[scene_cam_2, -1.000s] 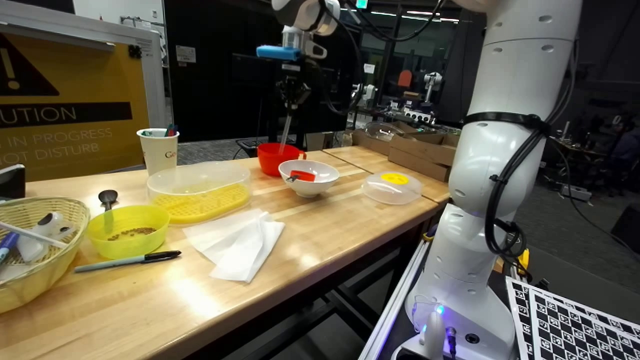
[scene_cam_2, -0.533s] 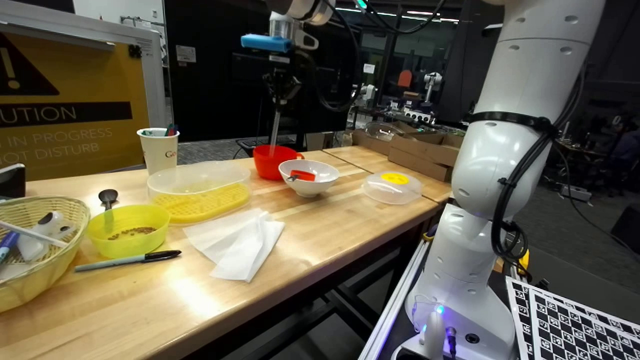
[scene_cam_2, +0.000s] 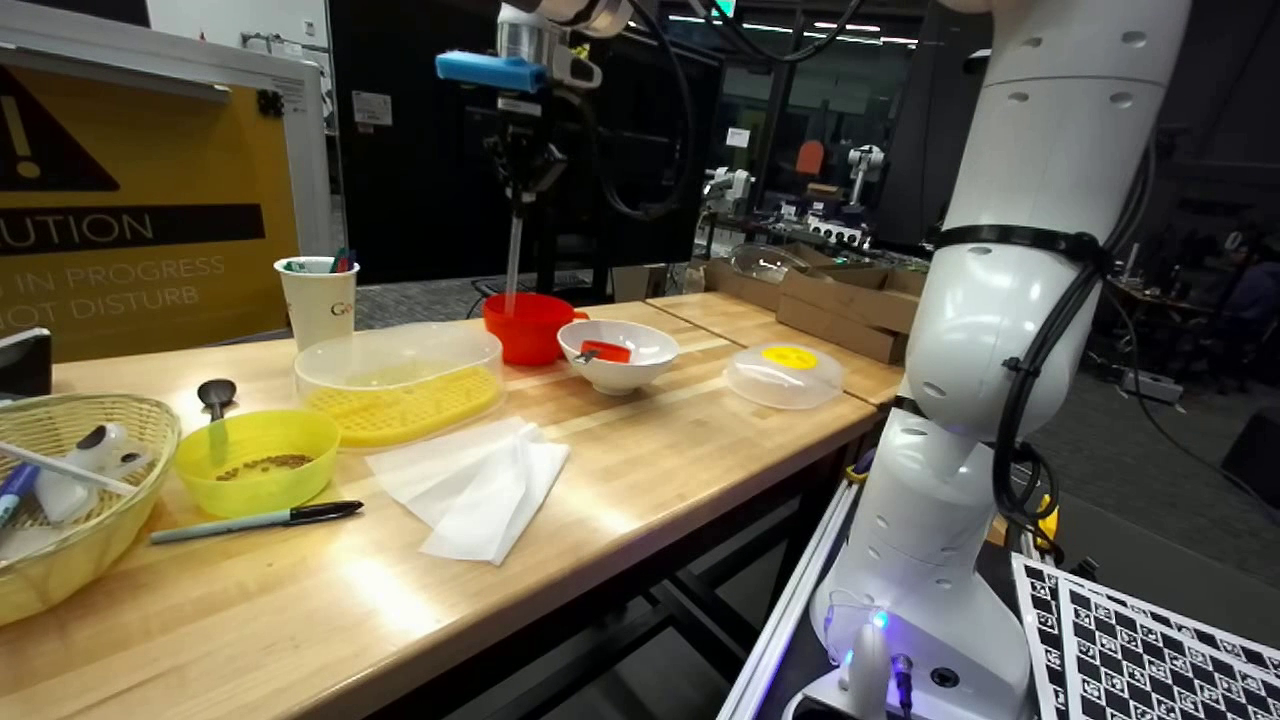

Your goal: Remove the straw from the white up and use it to stir the contents of the orange bowl

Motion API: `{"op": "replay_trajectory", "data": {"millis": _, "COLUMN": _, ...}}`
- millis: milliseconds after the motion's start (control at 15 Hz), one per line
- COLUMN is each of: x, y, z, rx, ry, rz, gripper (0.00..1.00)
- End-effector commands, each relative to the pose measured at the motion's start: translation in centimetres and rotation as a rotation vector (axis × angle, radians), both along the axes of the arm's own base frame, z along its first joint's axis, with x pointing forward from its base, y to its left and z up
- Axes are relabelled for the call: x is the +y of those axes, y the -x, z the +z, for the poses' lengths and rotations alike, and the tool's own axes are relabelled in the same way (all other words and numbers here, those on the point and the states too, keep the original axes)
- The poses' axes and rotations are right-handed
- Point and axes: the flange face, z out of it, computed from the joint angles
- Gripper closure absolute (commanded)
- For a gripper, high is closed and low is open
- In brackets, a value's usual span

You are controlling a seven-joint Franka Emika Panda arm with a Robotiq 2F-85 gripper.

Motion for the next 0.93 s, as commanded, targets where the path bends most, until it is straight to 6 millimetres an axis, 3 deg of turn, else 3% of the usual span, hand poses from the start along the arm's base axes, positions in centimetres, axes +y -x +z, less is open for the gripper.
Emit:
{"op": "replay_trajectory", "data": {"millis": 0, "x": 0.1, "y": -0.6, "z": 0.2, "rx": -0.001, "ry": -0.022, "rz": 0.009, "gripper": 0.99}}
{"op": "replay_trajectory", "data": {"millis": 267, "x": -0.3, "y": -0.6, "z": -0.1, "rx": 0.001, "ry": -0.029, "rz": 0.005, "gripper": 0.99}}
{"op": "replay_trajectory", "data": {"millis": 333, "x": -0.4, "y": -0.5, "z": 0.0, "rx": 0.0, "ry": -0.029, "rz": 0.003, "gripper": 0.71}}
{"op": "replay_trajectory", "data": {"millis": 400, "x": -0.5, "y": -0.5, "z": 0.1, "rx": -0.002, "ry": -0.028, "rz": 0.001, "gripper": 0.71}}
{"op": "replay_trajectory", "data": {"millis": 533, "x": -0.7, "y": -0.4, "z": 0.3, "rx": -0.006, "ry": -0.026, "rz": -0.004, "gripper": 0.61}}
{"op": "replay_trajectory", "data": {"millis": 867, "x": -1.4, "y": 0.1, "z": 1.7, "rx": -0.029, "ry": -0.016, "rz": -0.017, "gripper": 0.27}}
